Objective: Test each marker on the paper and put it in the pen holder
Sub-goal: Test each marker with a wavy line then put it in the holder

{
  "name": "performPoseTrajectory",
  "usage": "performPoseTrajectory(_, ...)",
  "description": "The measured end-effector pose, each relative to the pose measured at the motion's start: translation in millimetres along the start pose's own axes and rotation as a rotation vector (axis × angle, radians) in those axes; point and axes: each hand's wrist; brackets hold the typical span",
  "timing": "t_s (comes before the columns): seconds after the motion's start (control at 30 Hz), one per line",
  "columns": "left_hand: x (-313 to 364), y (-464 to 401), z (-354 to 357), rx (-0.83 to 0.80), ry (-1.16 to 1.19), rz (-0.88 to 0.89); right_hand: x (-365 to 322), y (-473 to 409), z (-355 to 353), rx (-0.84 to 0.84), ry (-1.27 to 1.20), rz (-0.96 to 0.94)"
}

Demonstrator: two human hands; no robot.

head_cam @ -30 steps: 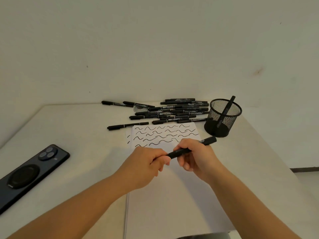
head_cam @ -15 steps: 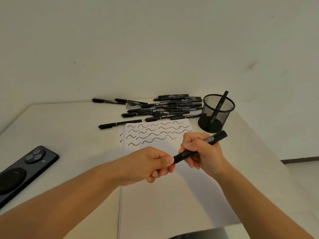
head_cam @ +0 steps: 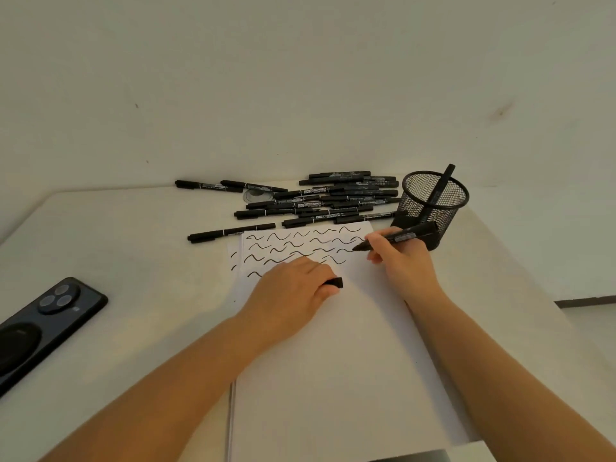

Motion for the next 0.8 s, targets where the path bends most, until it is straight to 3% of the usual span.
performPoseTrajectory(0.13, -9.6, -2.8, 7.0, -0.001, 0.13, -0.014, 10.4, -0.5, 0.5, 0.028, 0.043, -0.033)
performPoseTrajectory(0.33, -9.8, -3.1, 8.0, -0.037, 0.148, -0.016, 11.2, -1.0, 6.2, -0.111, 0.084, -0.096)
performPoseTrajectory(0.57, -9.7, -1.2, 5.6, -0.061, 0.188, -0.02, 14.1, -1.1, -1.6, 0.06, 0.197, -0.112)
performPoseTrajectory(0.7, -10.5, -1.9, 5.6, -0.03, 0.231, -0.03, 8.7, -0.2, -5.4, 0.169, 0.033, -0.126)
performPoseTrajectory(0.8, -12.0, -2.8, 4.3, 0.019, 0.298, -0.072, 0.7, 3.4, -5.6, 0.101, -0.141, -0.139)
Point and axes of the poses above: each hand's wrist, its own y-axis away from the middle knuckle, its own z-axis out of the palm, x = y × z, and after that the axes turned 13 degrees about -z, right-handed
